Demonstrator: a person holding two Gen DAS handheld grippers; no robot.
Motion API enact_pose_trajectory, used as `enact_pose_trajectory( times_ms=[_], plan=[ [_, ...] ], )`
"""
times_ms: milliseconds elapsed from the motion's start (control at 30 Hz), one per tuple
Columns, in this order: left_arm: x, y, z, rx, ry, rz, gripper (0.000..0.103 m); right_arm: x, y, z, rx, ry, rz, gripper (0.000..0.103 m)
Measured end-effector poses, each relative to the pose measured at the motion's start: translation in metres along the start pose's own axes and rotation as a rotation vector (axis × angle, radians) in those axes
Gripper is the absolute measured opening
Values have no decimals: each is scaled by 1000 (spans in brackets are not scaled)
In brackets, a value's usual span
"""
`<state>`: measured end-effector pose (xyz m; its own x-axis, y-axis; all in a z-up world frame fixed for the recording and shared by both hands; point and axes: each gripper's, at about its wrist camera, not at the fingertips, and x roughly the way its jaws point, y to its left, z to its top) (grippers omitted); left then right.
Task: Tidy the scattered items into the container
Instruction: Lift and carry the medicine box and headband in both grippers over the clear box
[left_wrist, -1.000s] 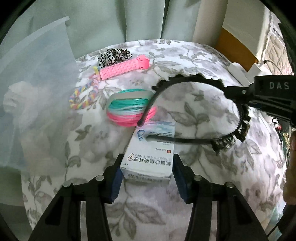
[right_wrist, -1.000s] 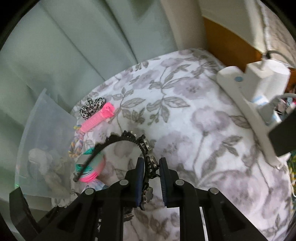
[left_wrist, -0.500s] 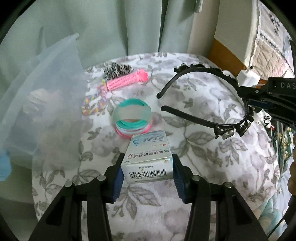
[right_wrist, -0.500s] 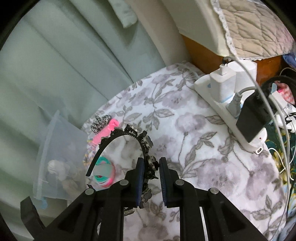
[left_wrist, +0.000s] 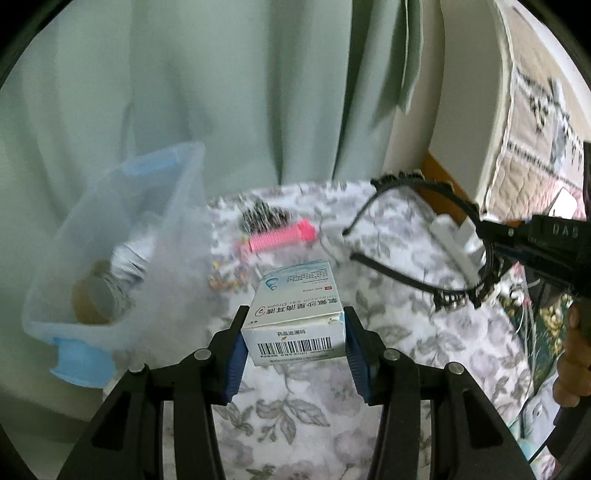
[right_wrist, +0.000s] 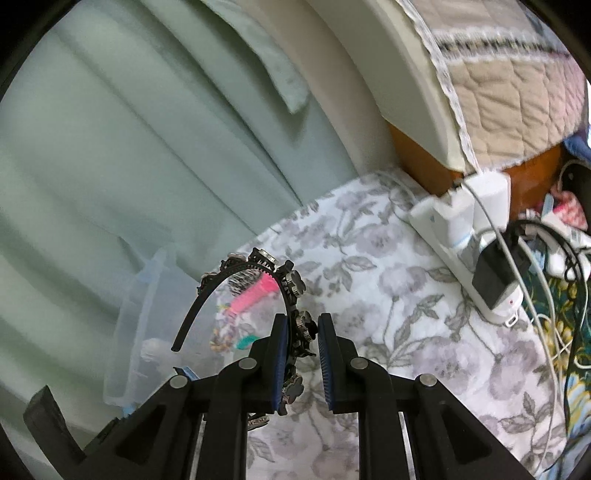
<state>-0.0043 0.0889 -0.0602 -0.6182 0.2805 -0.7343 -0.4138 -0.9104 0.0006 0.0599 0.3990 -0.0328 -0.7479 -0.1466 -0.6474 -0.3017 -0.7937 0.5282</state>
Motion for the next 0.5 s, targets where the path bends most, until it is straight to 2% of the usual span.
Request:
enact_pose_trajectory(
  times_ms=[267,500],
  plan=[
    [-45,18,21,-26,-136,1,50,-33,37,9,-72,-78,41,18],
    [-71,43,26,-69,-221,13,50,-56,69,15,-99,-143,79,18]
  ],
)
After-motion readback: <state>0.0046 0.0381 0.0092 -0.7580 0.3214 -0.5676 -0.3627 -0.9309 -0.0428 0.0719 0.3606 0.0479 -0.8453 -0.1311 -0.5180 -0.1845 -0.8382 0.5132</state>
